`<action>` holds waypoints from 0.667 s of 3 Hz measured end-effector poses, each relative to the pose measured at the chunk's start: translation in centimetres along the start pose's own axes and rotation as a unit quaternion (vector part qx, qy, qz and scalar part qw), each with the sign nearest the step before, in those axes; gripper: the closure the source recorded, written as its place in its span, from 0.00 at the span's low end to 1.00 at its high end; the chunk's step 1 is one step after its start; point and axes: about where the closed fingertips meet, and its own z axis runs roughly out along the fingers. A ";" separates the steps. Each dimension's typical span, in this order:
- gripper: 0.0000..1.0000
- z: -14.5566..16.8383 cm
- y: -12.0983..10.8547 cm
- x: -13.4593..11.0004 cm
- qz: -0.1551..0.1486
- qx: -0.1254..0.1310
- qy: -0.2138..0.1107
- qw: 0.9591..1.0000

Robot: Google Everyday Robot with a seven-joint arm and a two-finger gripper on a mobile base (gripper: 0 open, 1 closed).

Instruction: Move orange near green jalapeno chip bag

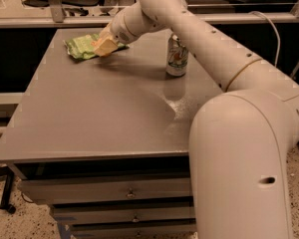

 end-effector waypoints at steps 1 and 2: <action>0.35 0.3 0.1 0.4 0.003 -0.002 0.003 1.000; 0.13 0.4 0.3 0.8 0.007 -0.004 0.003 1.000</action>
Offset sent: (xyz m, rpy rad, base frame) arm -0.0004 -0.0088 -0.0088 0.0031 0.0178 -0.0152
